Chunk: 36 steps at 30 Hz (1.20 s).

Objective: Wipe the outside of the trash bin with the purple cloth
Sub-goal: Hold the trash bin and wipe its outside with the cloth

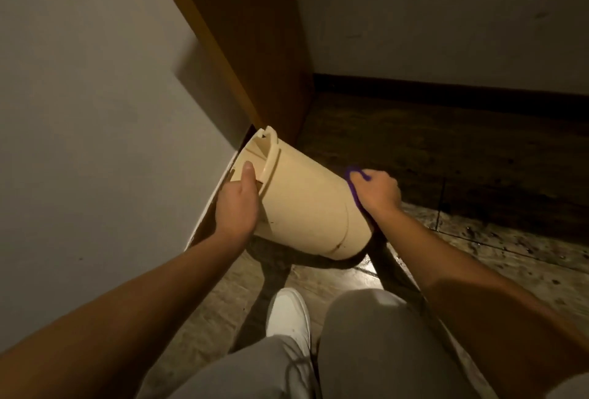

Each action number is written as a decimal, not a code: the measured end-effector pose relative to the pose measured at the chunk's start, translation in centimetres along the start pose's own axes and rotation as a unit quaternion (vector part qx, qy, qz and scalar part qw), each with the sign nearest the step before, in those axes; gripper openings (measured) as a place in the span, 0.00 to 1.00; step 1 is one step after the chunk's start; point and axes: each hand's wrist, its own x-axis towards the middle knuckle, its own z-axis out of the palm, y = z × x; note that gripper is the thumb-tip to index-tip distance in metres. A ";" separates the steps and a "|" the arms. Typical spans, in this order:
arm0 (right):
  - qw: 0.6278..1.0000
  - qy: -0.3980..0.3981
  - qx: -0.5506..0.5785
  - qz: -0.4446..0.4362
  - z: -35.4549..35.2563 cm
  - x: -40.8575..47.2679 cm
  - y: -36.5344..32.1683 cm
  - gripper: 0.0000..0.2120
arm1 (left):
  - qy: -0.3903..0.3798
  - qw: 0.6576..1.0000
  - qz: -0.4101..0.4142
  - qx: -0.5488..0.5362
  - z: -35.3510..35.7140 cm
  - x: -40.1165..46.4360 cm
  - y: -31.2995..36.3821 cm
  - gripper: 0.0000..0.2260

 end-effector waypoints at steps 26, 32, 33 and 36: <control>0.973 0.060 0.162 -0.155 -2.5 -1.7 -6.4 0.14 | -0.122 0.990 -0.037 -0.063 -0.2 0.4 5.4 0.32; 0.952 0.078 0.187 -0.231 0.0 -6.1 -8.9 0.19 | -0.187 0.975 -0.008 -0.119 1.6 -1.2 5.5 0.18; 0.950 0.092 0.156 -0.255 1.0 -6.6 -9.2 0.19 | -0.180 0.975 -0.010 -0.133 1.7 -1.0 5.5 0.20; 0.944 0.125 -0.044 -0.302 3.2 -7.0 -8.4 0.23 | -0.171 0.967 -0.052 -0.181 1.9 -0.6 4.7 0.23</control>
